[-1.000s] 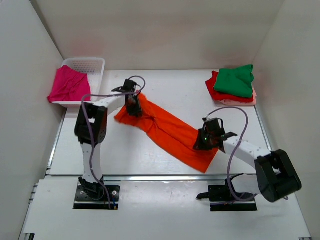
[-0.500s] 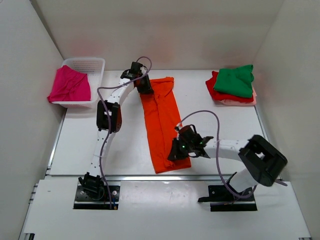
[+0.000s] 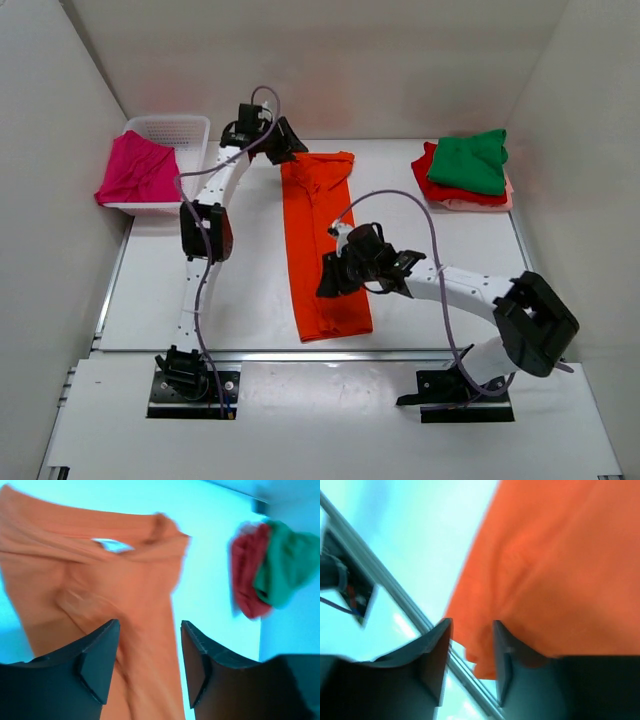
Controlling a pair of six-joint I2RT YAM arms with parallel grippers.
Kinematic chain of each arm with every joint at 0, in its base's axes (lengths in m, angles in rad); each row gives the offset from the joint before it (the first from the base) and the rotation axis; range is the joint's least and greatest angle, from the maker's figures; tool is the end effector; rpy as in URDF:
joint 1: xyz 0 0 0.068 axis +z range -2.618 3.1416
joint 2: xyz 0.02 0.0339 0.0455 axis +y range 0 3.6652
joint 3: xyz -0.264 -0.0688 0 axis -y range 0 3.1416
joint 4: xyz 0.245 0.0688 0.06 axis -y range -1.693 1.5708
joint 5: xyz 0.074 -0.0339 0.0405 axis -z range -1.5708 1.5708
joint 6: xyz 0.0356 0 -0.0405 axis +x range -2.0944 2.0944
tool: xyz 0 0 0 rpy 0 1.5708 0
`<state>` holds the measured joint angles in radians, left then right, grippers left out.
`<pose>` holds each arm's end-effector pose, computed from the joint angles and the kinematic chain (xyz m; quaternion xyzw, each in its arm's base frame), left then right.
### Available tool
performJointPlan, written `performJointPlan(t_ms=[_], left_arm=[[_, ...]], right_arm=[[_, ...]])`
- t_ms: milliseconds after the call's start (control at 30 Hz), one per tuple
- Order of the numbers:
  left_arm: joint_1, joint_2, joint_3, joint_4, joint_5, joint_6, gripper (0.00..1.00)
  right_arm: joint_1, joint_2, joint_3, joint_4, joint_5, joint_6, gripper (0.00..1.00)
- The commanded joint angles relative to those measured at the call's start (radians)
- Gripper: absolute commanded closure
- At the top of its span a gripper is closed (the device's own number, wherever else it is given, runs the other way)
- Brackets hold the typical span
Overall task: Fold and stack the t-shirts
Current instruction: Rotate the tshirt 90 degrees, then grab the bottom of the folded rectangular tshirt with both arms
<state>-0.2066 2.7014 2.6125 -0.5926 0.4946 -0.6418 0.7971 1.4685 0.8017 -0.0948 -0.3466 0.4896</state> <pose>0.5740 -0.1376 0.1976 -0.0862 0.8774 -0.3731 0.2891 0.2013 0.2234 0.1976 -0.2057 0.8844 0.3594 0.2151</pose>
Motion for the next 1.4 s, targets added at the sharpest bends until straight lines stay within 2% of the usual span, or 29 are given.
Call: performJointPlan(t_ms=[0,33,67,133,167,200,233,267,300,367,433,467,533,667,833,1033,1200,1233,1300,1333,1367], left_arm=[[-0.053,-0.421,-0.077,-0.178,0.056,0.11,0.36],[-0.072,-0.48,-0.244,-0.223,-0.008,0.182,0.35],[-0.117,-0.624,-0.361,-0.24,-0.055,0.207,0.36],[-0.174,-0.957,-0.962,-0.103,-0.169,0.205,0.39],[-0.192,-1.039,-1.105,0.025,-0.162,0.189,0.39],[-0.203,-1.189,-1.364,0.128,-0.157,0.124,0.41],[-0.203,-1.316,-1.569,0.155,-0.16,0.076,0.44],[-0.217,-1.379,-1.656,0.175,-0.184,0.053,0.48],[-0.25,-1.482,-1.806,0.194,-0.211,0.038,0.51],[-0.296,-1.615,-2.041,0.223,-0.234,-0.027,0.52],[-0.344,-1.747,-2.153,0.25,-0.226,-0.086,0.51],[-0.356,-1.772,-2.199,0.248,-0.25,-0.114,0.45],[-0.405,-1.856,-2.261,0.255,-0.28,-0.151,0.46],[-0.407,-1.916,-2.381,0.324,-0.258,-0.226,0.39],[-0.459,-1.945,-2.407,0.375,-0.306,-0.298,0.31],[-0.556,-1.815,-2.367,0.47,-0.347,-0.331,0.29],[-0.663,-1.611,-2.272,0.471,-0.386,-0.332,0.25],[-0.669,-1.583,-2.27,0.478,-0.386,-0.337,0.25],[-0.677,-1.566,-2.284,0.522,-0.381,-0.354,0.32],[-0.679,-1.562,-2.287,0.533,-0.375,-0.357,0.38],[-0.679,-1.562,-2.287,0.53,-0.384,-0.354,0.51]], right_arm=[[-0.004,-0.111,0.117,-0.124,0.09,-0.072,0.59],[-0.01,-0.143,0.123,-0.159,0.156,-0.062,0.55],[-0.027,-0.163,0.099,-0.175,0.176,-0.022,0.52],[-0.08,-0.235,0.032,-0.183,0.164,0.035,0.51],[-0.11,-0.258,-0.019,-0.175,0.158,0.038,0.51],[-0.11,-0.293,-0.039,-0.181,0.152,0.04,0.5],[-0.125,-0.334,-0.07,-0.219,0.19,0.035,0.5],[-0.131,-0.347,-0.094,-0.264,0.225,0.035,0.48],[-0.136,-0.388,-0.125,-0.281,0.241,0.043,0.47],[-0.154,-0.457,-0.18,-0.315,0.251,0.079,0.47],[-0.16,-0.539,-0.248,-0.315,0.253,0.116,0.47],[-0.145,-0.565,-0.28,-0.307,0.258,0.141,0.47],[-0.125,-0.58,-0.328,-0.293,0.255,0.187,0.48],[-0.061,-0.559,-0.398,-0.232,0.25,0.267,0.5],[-0.026,-0.508,-0.426,-0.195,0.256,0.299,0.5],[-0.018,-0.461,-0.447,-0.132,0.242,0.314,0.5],[-0.018,-0.428,-0.429,-0.125,0.236,0.314,0.5],[-0.015,-0.422,-0.426,-0.126,0.232,0.317,0.5],[-0.006,-0.424,-0.427,-0.126,0.239,0.317,0.5],[-0.007,-0.424,-0.436,-0.115,0.222,0.317,0.5],[-0.013,-0.418,-0.438,-0.102,0.216,0.314,0.51]])
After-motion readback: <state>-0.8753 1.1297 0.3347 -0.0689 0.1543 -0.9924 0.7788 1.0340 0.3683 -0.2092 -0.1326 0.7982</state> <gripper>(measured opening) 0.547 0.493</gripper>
